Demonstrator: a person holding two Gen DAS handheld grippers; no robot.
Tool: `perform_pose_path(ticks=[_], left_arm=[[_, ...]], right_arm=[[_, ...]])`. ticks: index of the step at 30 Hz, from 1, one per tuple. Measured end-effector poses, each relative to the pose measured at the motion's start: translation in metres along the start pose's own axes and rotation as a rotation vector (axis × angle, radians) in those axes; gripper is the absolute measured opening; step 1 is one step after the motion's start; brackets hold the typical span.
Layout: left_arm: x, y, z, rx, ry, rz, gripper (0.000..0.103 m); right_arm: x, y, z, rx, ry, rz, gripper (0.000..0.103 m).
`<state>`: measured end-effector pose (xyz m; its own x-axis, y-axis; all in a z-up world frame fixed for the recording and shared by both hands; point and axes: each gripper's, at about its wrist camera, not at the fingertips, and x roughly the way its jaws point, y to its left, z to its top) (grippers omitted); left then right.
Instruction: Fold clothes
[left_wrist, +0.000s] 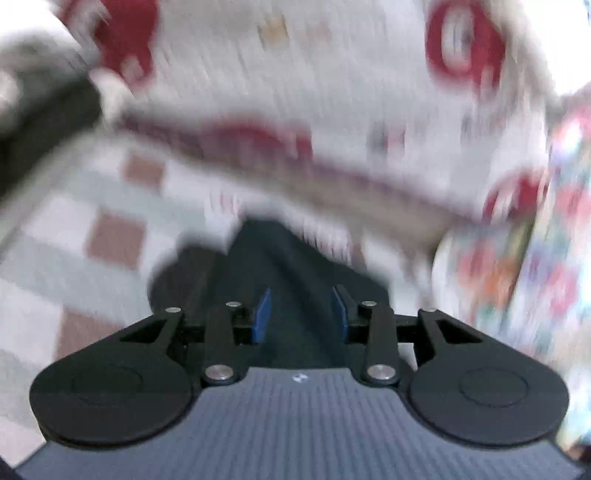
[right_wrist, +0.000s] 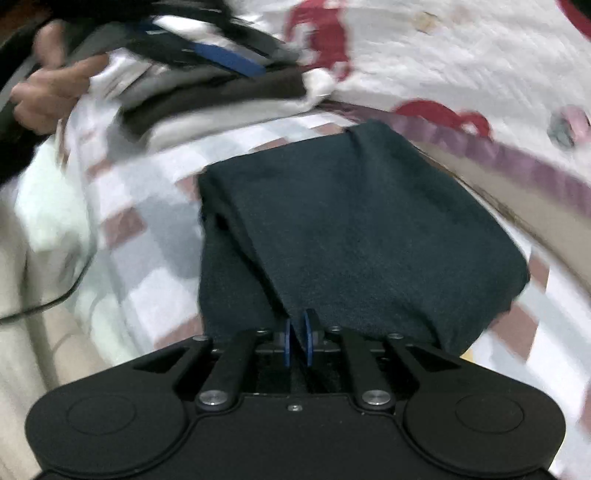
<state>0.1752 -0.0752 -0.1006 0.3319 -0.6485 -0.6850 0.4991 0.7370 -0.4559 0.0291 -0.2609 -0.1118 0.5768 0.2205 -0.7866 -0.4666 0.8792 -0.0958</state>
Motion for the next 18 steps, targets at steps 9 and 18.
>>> perform_pose_path(ticks=[9,18], left_arm=[[0.035,0.003,-0.007,0.077,0.102,0.237,0.034],[0.027,-0.009,-0.008,0.082,0.090,0.220,0.040]], right_arm=[[-0.041,-0.032,-0.031,0.172,-0.039,0.062,0.018],[-0.030,-0.054,-0.051,0.207,-0.003,-0.060,0.018]])
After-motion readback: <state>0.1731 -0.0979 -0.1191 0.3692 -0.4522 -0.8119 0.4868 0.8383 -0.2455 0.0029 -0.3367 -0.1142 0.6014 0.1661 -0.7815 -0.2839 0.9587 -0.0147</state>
